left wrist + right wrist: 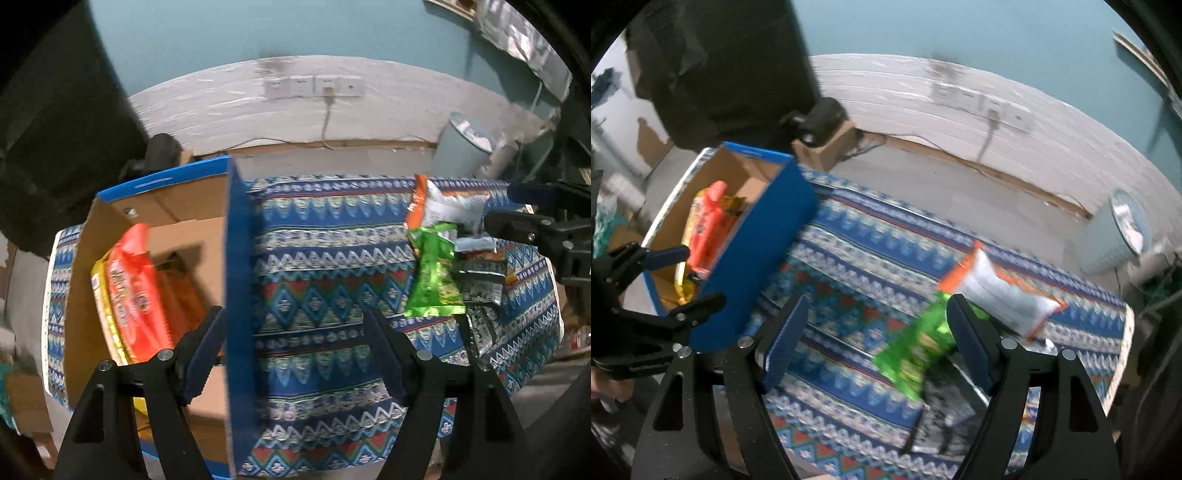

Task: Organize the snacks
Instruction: 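Move both tools back over the remaining snack pile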

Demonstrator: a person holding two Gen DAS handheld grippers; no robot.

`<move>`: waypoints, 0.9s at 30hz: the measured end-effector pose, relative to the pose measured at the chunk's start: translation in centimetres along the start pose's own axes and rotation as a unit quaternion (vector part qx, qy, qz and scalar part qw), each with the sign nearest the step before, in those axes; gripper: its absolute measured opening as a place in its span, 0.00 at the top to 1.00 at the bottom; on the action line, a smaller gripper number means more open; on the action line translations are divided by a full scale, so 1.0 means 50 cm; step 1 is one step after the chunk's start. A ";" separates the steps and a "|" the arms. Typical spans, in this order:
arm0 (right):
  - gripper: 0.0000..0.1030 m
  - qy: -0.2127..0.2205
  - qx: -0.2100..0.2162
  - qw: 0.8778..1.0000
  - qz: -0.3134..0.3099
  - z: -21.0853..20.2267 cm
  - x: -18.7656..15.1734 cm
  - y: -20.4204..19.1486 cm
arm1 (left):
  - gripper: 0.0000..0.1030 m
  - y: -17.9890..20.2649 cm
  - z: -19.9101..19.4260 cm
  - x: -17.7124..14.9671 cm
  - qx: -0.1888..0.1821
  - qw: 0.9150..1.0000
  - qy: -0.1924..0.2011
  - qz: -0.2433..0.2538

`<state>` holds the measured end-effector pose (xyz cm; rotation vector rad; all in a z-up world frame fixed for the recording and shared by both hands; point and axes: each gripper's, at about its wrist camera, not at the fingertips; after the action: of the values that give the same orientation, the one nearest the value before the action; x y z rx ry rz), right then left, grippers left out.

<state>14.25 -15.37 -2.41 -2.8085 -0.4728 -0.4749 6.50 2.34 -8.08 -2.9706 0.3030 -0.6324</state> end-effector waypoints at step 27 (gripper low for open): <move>0.24 -0.046 -0.057 0.990 0.122 0.051 -0.096 0.309 | 0.22 0.216 0.146 0.082 -0.055 0.995 -0.066 0.047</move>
<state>16.11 -30.05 -9.40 -2.9555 -0.1175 -0.3316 11.29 -8.74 -14.51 -3.0621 0.4792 -0.4192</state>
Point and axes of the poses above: each gripper's, at about its wrist camera, not at the fingertips, and z roughly the way its jaws point, y to its right, x to its top, and after that the axes turned 12 degrees about z, right-handed
